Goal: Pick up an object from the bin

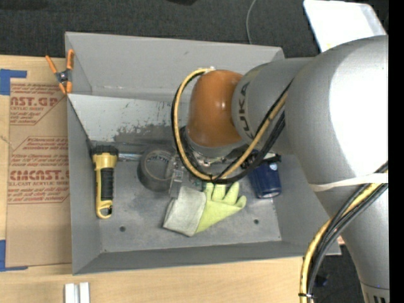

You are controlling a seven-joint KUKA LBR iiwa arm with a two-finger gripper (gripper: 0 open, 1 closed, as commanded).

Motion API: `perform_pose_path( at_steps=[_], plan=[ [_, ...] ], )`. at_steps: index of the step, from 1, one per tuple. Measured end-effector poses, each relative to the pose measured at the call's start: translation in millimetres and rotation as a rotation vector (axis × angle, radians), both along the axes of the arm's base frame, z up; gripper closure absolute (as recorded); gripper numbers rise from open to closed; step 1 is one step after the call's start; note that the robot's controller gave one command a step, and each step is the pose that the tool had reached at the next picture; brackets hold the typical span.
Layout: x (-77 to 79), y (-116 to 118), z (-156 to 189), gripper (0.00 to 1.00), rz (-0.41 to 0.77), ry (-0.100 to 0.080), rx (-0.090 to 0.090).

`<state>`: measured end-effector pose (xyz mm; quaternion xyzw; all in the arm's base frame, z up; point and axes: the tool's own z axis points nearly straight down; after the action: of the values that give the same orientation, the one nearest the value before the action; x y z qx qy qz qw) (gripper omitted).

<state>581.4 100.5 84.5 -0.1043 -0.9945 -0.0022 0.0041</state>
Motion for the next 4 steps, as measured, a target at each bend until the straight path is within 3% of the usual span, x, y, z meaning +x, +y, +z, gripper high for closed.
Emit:
perform_pose_path(
  at_steps=[2,3,4],
  plan=[
    [0.1,0.1,0.0,1.00,0.000,0.000,0.000],
    [-1.5,8.8,-0.5,1.00,-0.158,0.005,-0.001],
    [-1.4,8.9,-0.6,1.00,-0.159,0.004,-0.002]
  ],
)
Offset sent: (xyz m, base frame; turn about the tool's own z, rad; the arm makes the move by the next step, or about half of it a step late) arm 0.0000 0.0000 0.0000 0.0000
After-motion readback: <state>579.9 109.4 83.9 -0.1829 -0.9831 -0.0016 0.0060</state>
